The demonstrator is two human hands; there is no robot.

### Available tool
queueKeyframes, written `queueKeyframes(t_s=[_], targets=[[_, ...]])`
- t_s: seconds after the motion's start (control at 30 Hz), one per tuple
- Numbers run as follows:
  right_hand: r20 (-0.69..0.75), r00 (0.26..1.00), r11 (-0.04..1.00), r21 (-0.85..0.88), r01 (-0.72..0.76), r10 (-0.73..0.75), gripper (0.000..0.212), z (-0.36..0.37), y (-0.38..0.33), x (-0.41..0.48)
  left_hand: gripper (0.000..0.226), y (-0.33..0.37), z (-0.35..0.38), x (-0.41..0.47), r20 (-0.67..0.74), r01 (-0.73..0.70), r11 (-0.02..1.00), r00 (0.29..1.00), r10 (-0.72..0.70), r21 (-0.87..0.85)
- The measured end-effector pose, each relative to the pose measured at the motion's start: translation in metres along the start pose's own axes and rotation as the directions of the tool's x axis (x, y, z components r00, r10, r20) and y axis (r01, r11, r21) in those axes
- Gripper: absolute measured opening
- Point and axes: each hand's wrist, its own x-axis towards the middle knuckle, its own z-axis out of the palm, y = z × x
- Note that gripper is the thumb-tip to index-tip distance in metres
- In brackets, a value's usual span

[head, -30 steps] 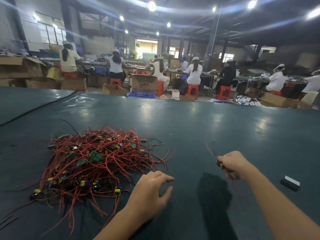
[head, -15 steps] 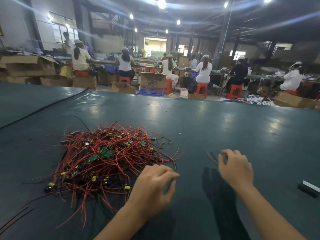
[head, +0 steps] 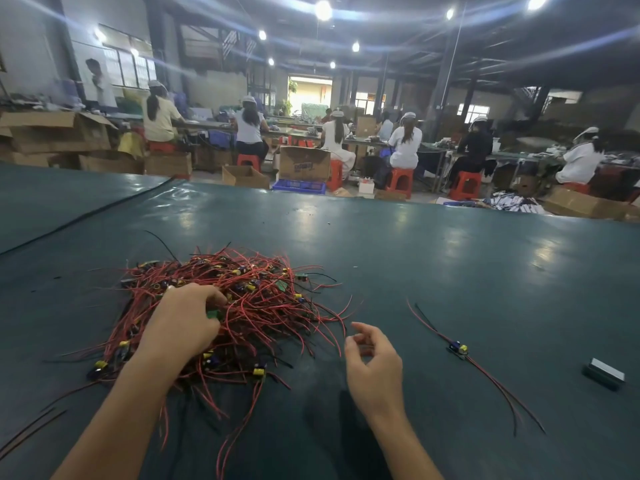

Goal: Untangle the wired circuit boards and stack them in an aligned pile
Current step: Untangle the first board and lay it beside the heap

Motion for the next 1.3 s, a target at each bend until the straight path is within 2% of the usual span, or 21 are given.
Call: queueKeyframes(t_s=[0.07,0.17,0.23,0.33,0.4,0.53,0.67,0.73,0.8,0.9,0.97,1.07,1.2,1.3], targets=[[0.012,1.000,1.000,-0.007,-0.010,0.010,0.018,-0.002,0.002,-0.002,0.041,-0.003,-0.002,-0.001,-0.037,-0.003,1.000,0.999,0.002,-0.031],[0.018,1.000,1.000,-0.005,-0.017,0.017,0.020,-0.003,0.004,-0.003,0.056,-0.005,-0.006,0.002,-0.021,-0.010,0.999,1.000,0.009,-0.051],[0.015,1.000,1.000,-0.004,-0.013,0.013,0.020,-0.003,0.004,-0.003,0.056,-0.003,-0.009,0.001,-0.014,-0.009,0.999,1.000,0.008,-0.036],[0.019,1.000,1.000,0.005,-0.011,0.011,0.020,-0.003,0.004,-0.004,0.050,0.003,-0.017,0.000,-0.149,-0.089,0.996,0.985,0.085,-0.017],[0.017,1.000,1.000,0.001,-0.005,0.005,0.020,-0.002,0.004,-0.005,0.045,0.008,-0.025,0.001,-0.311,-0.204,0.978,0.933,0.181,-0.044],[0.014,1.000,1.000,0.029,-0.008,0.008,0.019,-0.001,0.002,-0.006,0.040,0.033,-0.037,0.002,-0.565,-0.425,0.898,0.772,0.292,-0.117],[-0.061,0.996,0.994,0.079,0.071,-0.067,0.014,-0.002,-0.009,-0.010,0.037,0.070,-0.031,-0.002,-0.694,-0.630,0.767,0.607,0.387,-0.123],[-0.068,0.990,0.978,0.158,0.135,-0.125,0.014,-0.003,-0.019,-0.014,0.036,0.083,-0.012,-0.006,-0.667,-0.721,0.687,0.556,0.496,-0.090],[-0.035,0.992,0.937,0.326,0.125,-0.121,0.019,-0.003,-0.030,-0.019,0.037,0.089,0.017,-0.014,-0.580,-0.758,0.642,0.574,0.578,-0.111],[0.079,0.996,0.844,0.530,-0.081,0.046,0.035,0.001,-0.043,-0.024,0.037,0.084,0.061,-0.030,-0.503,-0.806,0.578,0.554,0.664,-0.126],[0.143,0.973,0.806,0.545,-0.231,0.181,0.042,0.004,-0.045,-0.026,0.037,0.078,0.080,-0.038,-0.491,-0.824,0.548,0.540,0.684,-0.144],[0.199,0.929,0.727,0.580,-0.368,0.312,0.031,0.005,-0.041,-0.025,0.039,0.069,0.091,-0.040,-0.468,-0.811,0.548,0.573,0.672,-0.205],[0.173,0.918,0.707,0.592,-0.387,0.357,0.016,0.004,-0.038,-0.022,0.030,0.061,0.093,-0.041,-0.425,-0.804,0.549,0.590,0.686,-0.229],[0.157,0.911,0.698,0.596,-0.396,0.382,0.014,0.005,-0.037,-0.021,0.040,0.057,0.095,-0.041,-0.414,-0.818,0.531,0.572,0.708,-0.222]])
